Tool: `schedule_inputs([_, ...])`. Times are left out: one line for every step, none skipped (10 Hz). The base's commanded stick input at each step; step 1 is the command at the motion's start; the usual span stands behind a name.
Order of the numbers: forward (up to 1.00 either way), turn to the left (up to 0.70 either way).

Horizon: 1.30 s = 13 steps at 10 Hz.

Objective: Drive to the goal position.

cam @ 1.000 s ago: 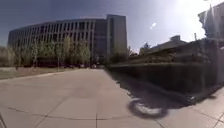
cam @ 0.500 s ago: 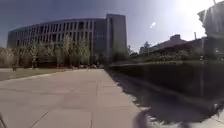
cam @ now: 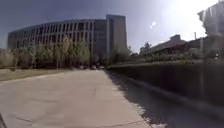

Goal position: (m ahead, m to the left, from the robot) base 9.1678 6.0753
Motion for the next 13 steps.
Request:
schedule_inputs([1.0,0.0])
schedule_inputs([1.0,0.0])
schedule_inputs([1.0,0.0])
schedule_inputs([1.0,0.0])
schedule_inputs([1.0,0.0])
schedule_inputs([1.0,0.0])
schedule_inputs([1.0,0.0])
schedule_inputs([1.0,0.0])
schedule_inputs([1.0,0.0])
schedule_inputs([1.0,0.0])
schedule_inputs([1.0,0.0])
schedule_inputs([1.0,0.0])
schedule_inputs([1.0,0.0])
